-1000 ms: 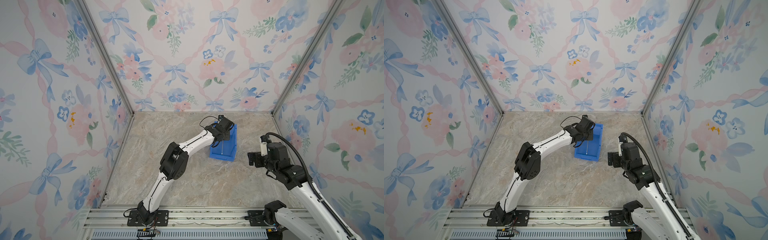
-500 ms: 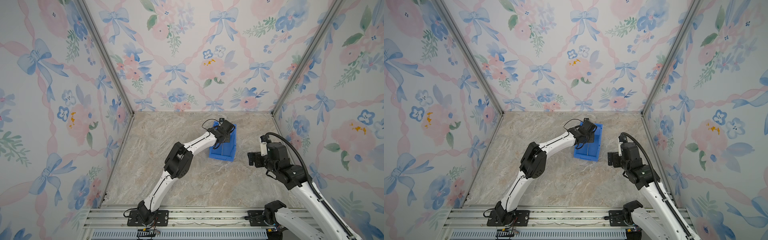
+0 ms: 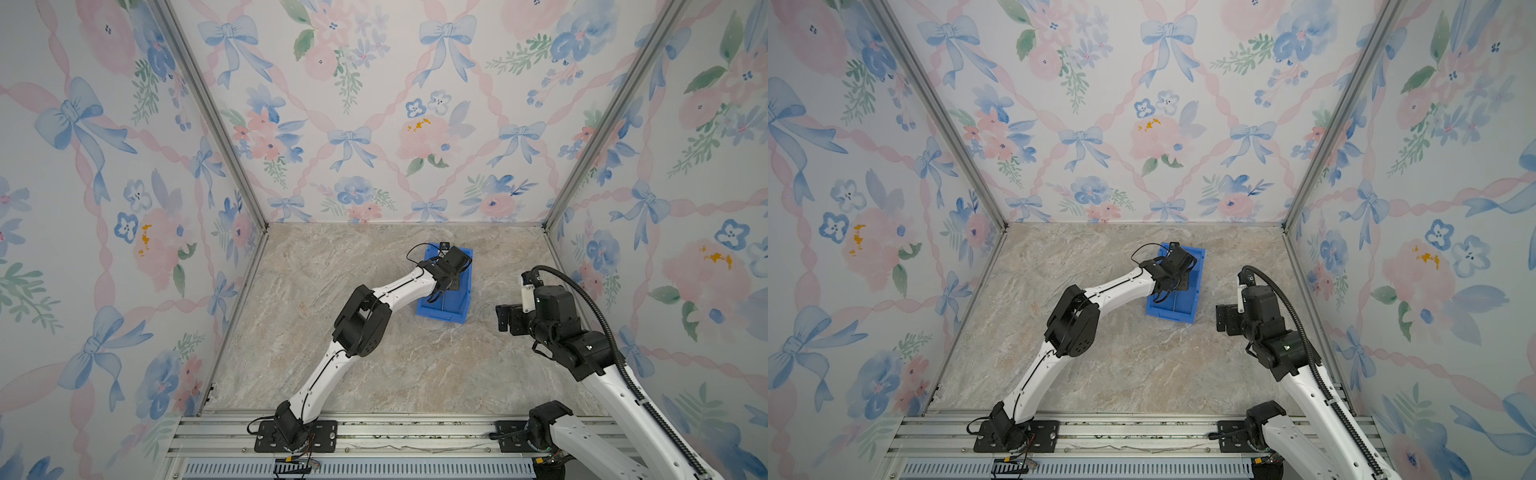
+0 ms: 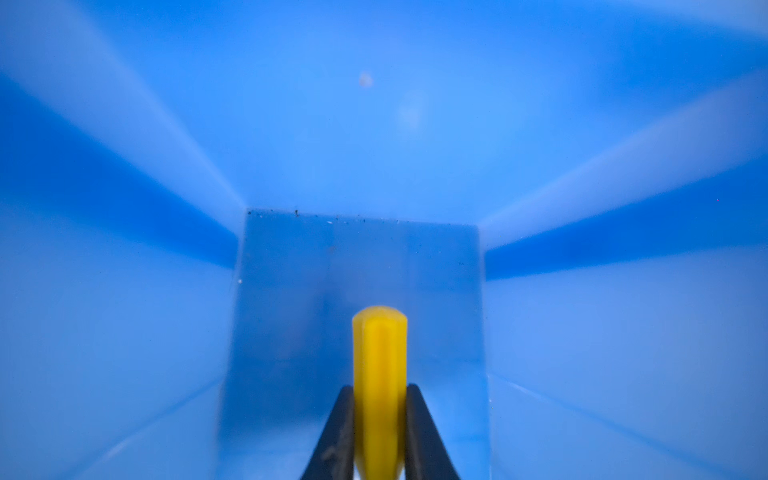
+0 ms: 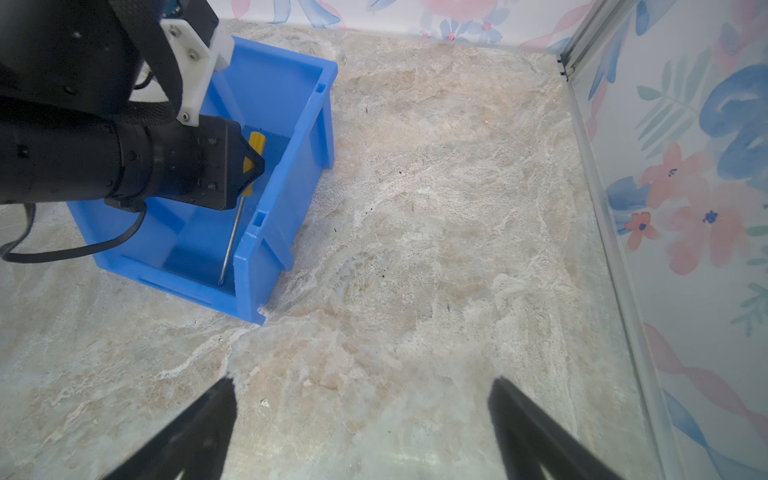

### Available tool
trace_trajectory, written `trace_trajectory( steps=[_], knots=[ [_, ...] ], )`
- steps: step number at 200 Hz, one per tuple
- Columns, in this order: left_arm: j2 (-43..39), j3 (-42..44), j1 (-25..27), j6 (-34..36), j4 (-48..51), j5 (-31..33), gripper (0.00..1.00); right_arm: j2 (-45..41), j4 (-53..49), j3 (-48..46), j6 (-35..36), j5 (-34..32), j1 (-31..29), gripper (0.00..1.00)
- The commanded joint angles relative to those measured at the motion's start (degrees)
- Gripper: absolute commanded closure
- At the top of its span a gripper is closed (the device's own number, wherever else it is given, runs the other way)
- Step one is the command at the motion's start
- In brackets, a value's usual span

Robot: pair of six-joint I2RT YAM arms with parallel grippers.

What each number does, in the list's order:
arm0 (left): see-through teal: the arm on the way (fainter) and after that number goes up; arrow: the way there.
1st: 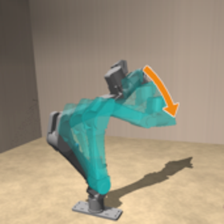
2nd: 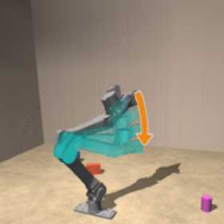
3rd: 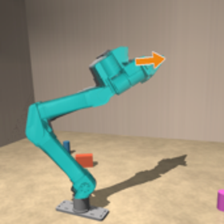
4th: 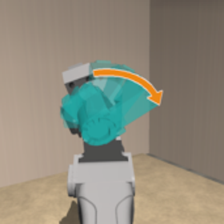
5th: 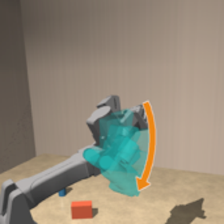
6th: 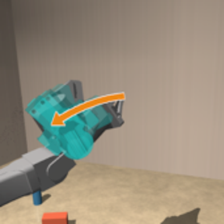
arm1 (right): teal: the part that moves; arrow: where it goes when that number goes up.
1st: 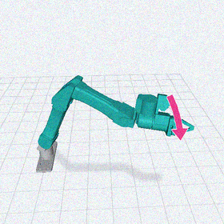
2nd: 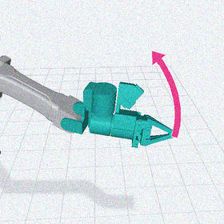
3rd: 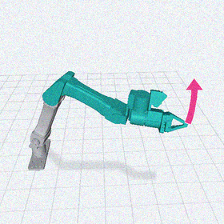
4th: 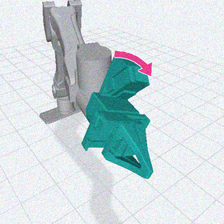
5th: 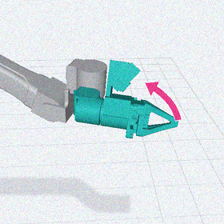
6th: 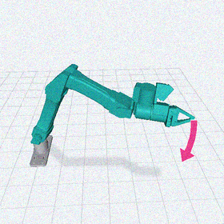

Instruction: Put the screwdriver in the bin

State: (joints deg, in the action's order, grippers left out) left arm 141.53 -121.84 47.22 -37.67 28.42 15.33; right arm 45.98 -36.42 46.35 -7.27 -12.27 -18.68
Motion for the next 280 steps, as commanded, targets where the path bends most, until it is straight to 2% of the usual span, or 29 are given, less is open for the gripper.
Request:
trace_trajectory(
  steps=[1,53,84,138,189,244,280],
  knots=[
    [2.4,-1.3,0.2,-0.1,0.5,1.2,0.81,-0.7,-0.2,-1.1,-0.3,-0.6,0.5,0.03],
    [4.0,-1.7,0.5,-1.1,0.5,0.6,0.79,-0.9,-0.7,-0.5,0.0,-1.0,0.6,0.03],
    [4.6,-3.8,0.6,0.4,0.5,-0.1,0.59,-2.1,-0.3,-0.8,-0.1,-1.5,0.9,0.03],
    [2.0,-5.5,0.4,3.9,0.7,0.4,0.43,-2.7,0.0,-1.0,-0.2,-1.3,1.0,0.03],
    [-3.1,-3.5,0.5,4.0,0.6,0.6,0.2,-4.9,0.2,-0.6,-1.2,-2.0,1.1,0.03],
    [-9.6,-1.9,1.9,6.8,0.5,-0.3,0.06,-10.9,1.5,-1.2,-3.5,-2.8,2.4,0.03],
    [-17.0,5.8,2.4,8.2,-0.4,-0.1,0.03,-9.6,0.9,-0.5,-4.7,-2.2,3.1,0.03]
  ],
)
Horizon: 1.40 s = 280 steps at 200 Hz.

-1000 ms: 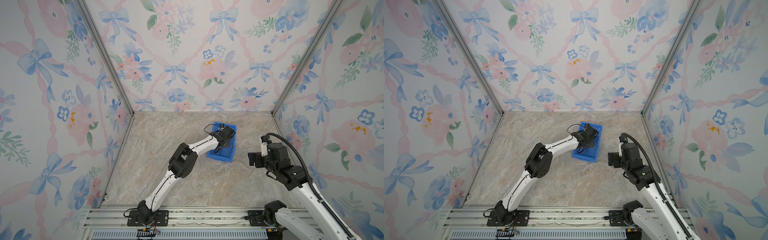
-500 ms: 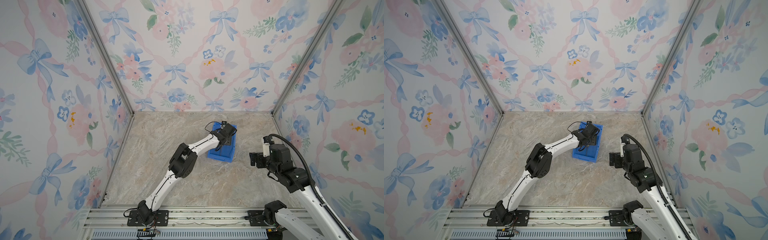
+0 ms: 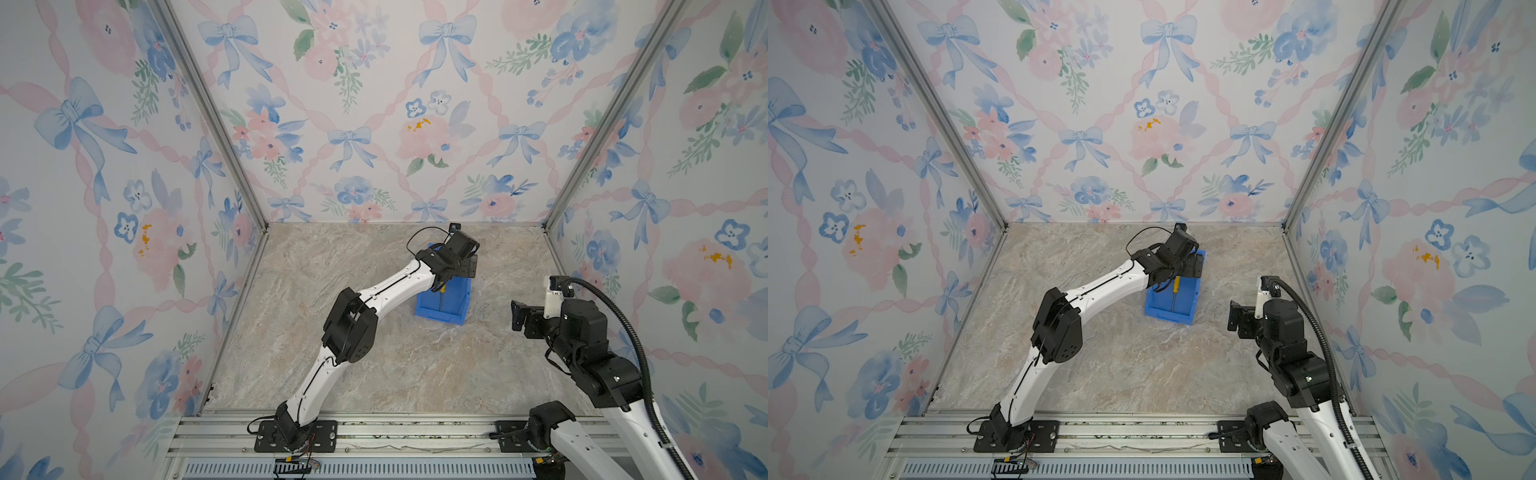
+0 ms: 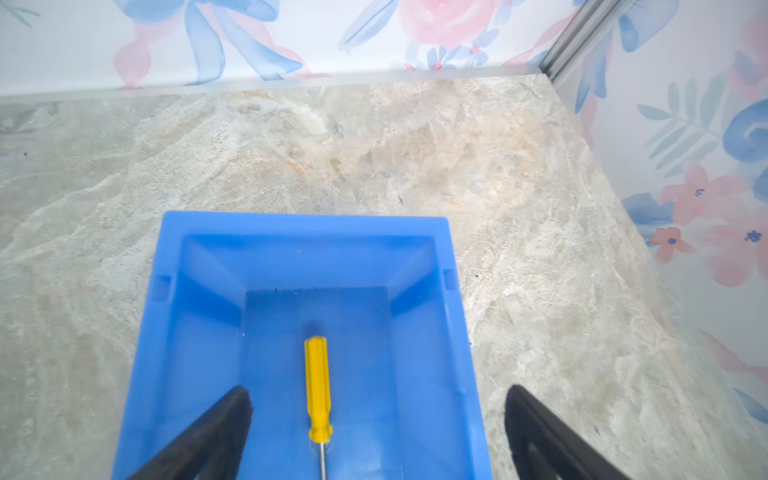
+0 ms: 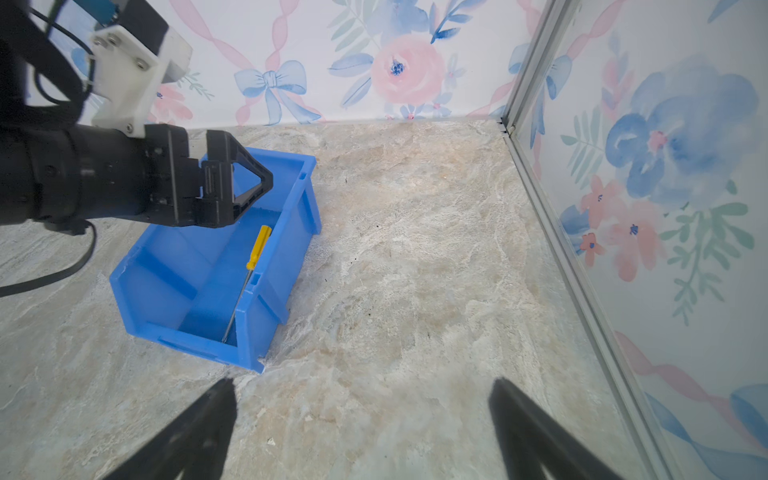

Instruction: Put the screwdriver in the bin

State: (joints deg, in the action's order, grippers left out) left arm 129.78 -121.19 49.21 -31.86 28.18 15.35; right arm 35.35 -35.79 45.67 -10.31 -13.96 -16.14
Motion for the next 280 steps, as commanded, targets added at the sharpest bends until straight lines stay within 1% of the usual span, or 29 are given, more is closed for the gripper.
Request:
trace_trajectory(
  steps=[1,33,57,73,83,91,106,119,130,152,164,186,199,224,240,257,280],
  knots=[
    [-5.5,5.3,0.4,2.5,-0.2,-0.1,0.03,1.1,0.2,0.2,-1.7,-0.5,0.6,0.03],
    [-15.2,16.5,-0.2,5.7,-2.7,0.5,0.03,1.5,1.1,-1.4,-2.7,-1.4,0.8,0.03],
    [-23.4,26.3,-2.4,8.1,-4.1,1.1,0.03,2.3,1.8,-2.0,-3.6,-3.5,1.4,0.03],
    [-29.9,35.9,-5.5,9.4,-8.0,1.3,0.03,3.5,1.7,-1.6,-4.6,-5.5,2.4,0.03],
    [-34.2,41.9,-8.4,9.3,-10.6,-0.7,0.02,4.5,0.7,-1.0,-6.3,-6.2,3.5,0.03],
    [-37.8,46.1,-10.8,9.3,-12.8,-2.2,0.02,4.9,0.5,-0.9,-7.5,-5.6,4.5,0.03],
    [-44.7,55.6,-14.5,10.1,-17.9,-2.3,0.02,4.9,2.7,-3.0,-7.4,-4.1,5.4,0.03],
    [-49.9,62.4,-17.9,10.7,-21.2,-3.1,0.02,4.1,3.6,-4.9,-8.2,-6.3,5.6,0.03],
    [-53.9,67.2,-20.1,12.8,-23.4,-3.5,0.03,2.3,4.7,-7.0,-9.5,-9.0,6.1,0.03],
    [-59.9,75.1,-24.2,16.9,-26.4,-2.7,0.03,-2.1,9.0,-11.9,-9.6,-11.1,6.5,0.03],
    [-61.9,77.6,-26.9,17.4,-26.6,-2.5,0.03,-4.1,11.3,-14.6,-8.1,-11.3,6.5,0.03],
    [-64.7,81.6,-29.9,17.2,-26.6,2.2,0.02,-6.0,14.7,-18.4,-3.9,-11.1,6.5,0.03],
    [-65.3,83.2,-31.9,17.3,-27.5,3.4,0.03,-5.6,16.1,-20.0,-1.4,-10.7,6.5,0.03],
    [-64.3,85.0,-35.3,16.5,-28.7,6.2,0.03,-2.5,18.5,-22.3,0.7,-11.4,6.5,0.03],
    [-63.3,85.6,-37.3,15.9,-28.7,7.0,0.03,-0.4,21.3,-23.5,0.8,-12.1,6.5,0.03],
    [-61.6,86.5,-39.2,17.0,-29.3,7.5,0.03,1.3,24.9,-25.2,0.6,-11.9,6.5,0.03],
    [-60.8,89.1,-39.9,21.1,-32.2,10.2,0.03,2.9,30.5,-28.8,0.2,-12.2,6.5,0.03]
  ],
)
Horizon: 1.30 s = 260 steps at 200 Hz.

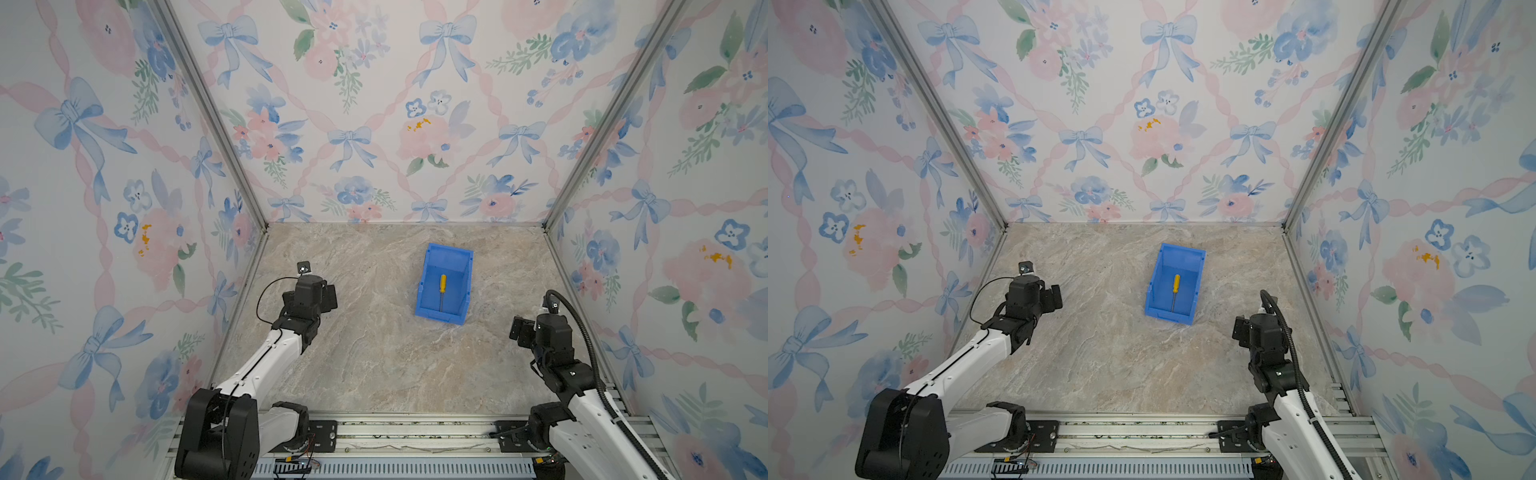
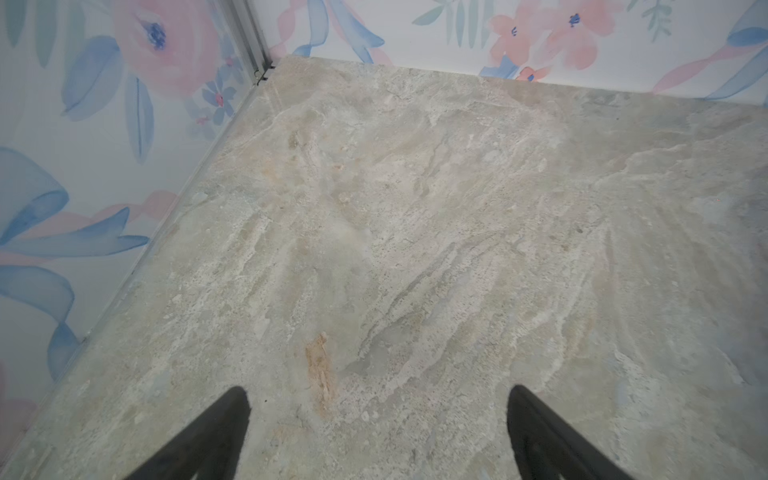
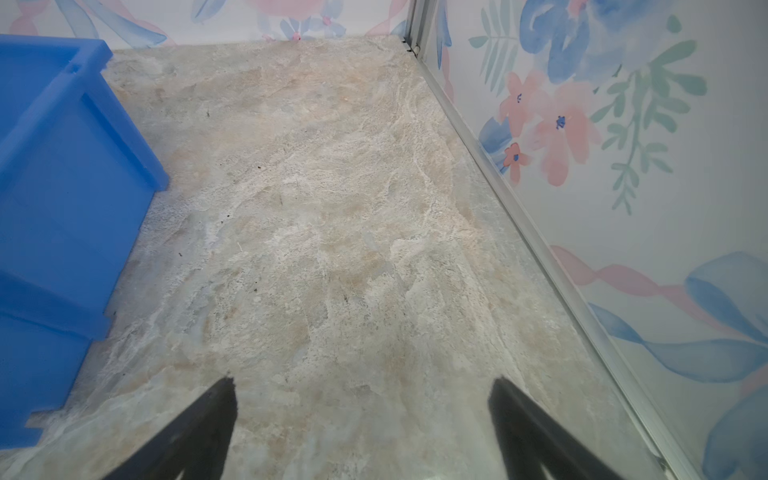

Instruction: Put the screwdriver in the bin

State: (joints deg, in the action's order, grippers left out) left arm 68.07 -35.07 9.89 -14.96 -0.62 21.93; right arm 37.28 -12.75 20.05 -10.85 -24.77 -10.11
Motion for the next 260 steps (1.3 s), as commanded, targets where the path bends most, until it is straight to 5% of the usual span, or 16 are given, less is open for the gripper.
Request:
trace_trajectory(
  steps=[1,31,93,181,260],
  knots=[
    [0.9,3.2,-0.7,4.4,-3.7,3.7,0.03,1.0,7.7,-3.4,0.7,-1.4,0.5,0.03],
    [-1.8,12.6,-1.0,10.6,-16.0,2.0,0.02,4.3,12.2,-5.0,1.5,-2.5,0.5,0.03],
    [1.5,19.7,-3.5,7.1,-34.8,0.0,0.03,18.2,26.9,-3.0,4.7,-2.3,1.7,0.03],
    [10.5,20.6,-6.4,9.8,-55.9,-5.0,0.03,43.3,42.2,8.9,9.3,3.5,3.5,0.03],
    [21.0,21.4,-6.9,12.0,-68.0,-9.2,0.02,48.8,51.8,8.2,8.2,5.0,5.6,0.03]
  ],
)
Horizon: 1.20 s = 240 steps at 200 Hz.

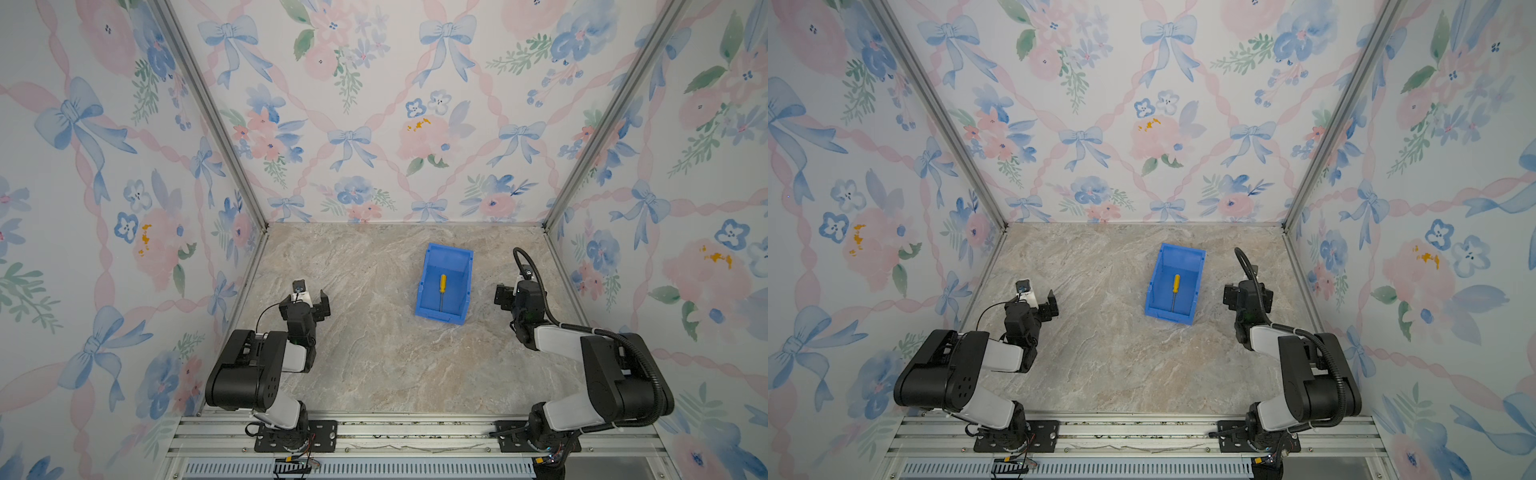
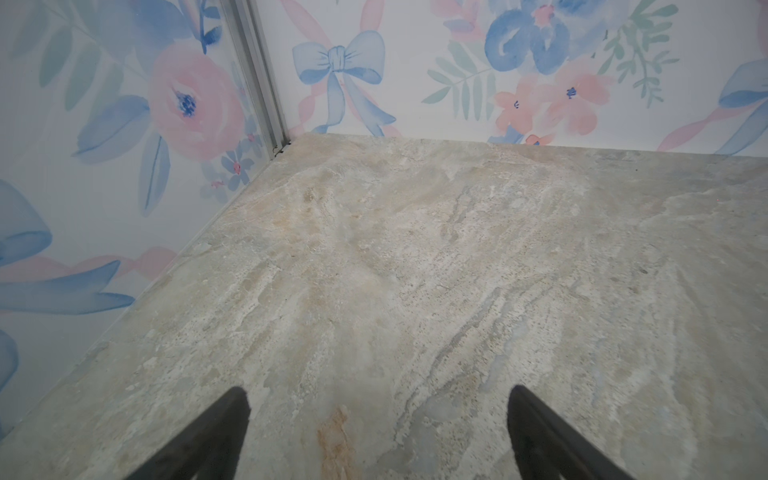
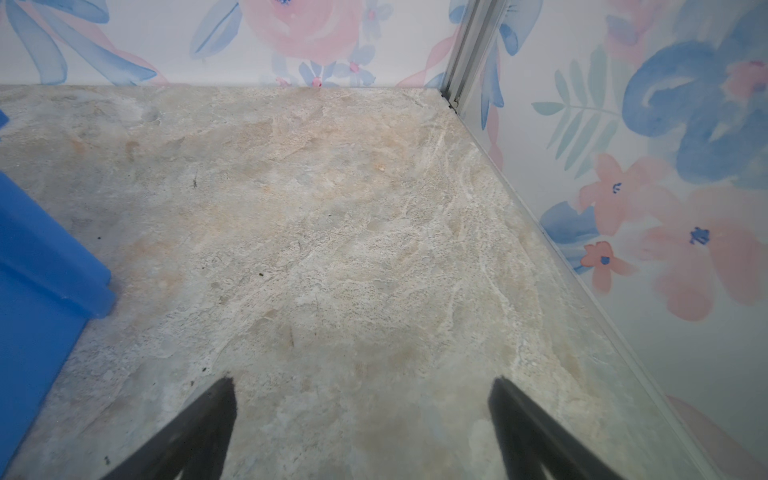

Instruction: Put the screwdriver in the bin

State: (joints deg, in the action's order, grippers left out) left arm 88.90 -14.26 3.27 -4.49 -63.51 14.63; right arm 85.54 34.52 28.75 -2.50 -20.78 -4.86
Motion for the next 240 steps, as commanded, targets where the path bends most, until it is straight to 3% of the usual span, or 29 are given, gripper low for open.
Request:
trace_trajectory(
  steps=[1,28,44,54,72,87,240],
  knots=[
    [0.2,0.6,-0.2,1.5,-5.1,-1.9,0.02,0.5,4.5,-0.5,-0.1,1.1,0.4,0.03],
    [0.4,0.6,-0.3,1.6,-5.1,-2.1,0.03,0.3,6.9,-1.9,0.0,2.2,0.5,0.03],
    [0.8,0.0,-0.5,3.9,-4.9,-8.7,0.03,0.3,10.3,-3.9,-0.2,4.5,1.3,0.03],
    [0.7,0.1,-0.6,4.0,-4.7,-9.2,0.02,0.8,11.5,-4.5,0.1,6.9,1.7,0.03],
    [0.7,0.1,-0.6,3.9,-4.7,-9.2,0.03,4.0,21.3,-7.5,1.6,7.0,0.9,0.03],
    [0.8,-0.1,-0.7,3.9,-4.7,-9.2,0.02,2.5,16.2,-6.3,1.4,6.8,0.7,0.03],
    [0.5,0.1,-0.5,3.8,-4.5,-8.6,0.03,3.2,18.0,-6.6,1.5,6.1,0.5,0.03]
  ],
)
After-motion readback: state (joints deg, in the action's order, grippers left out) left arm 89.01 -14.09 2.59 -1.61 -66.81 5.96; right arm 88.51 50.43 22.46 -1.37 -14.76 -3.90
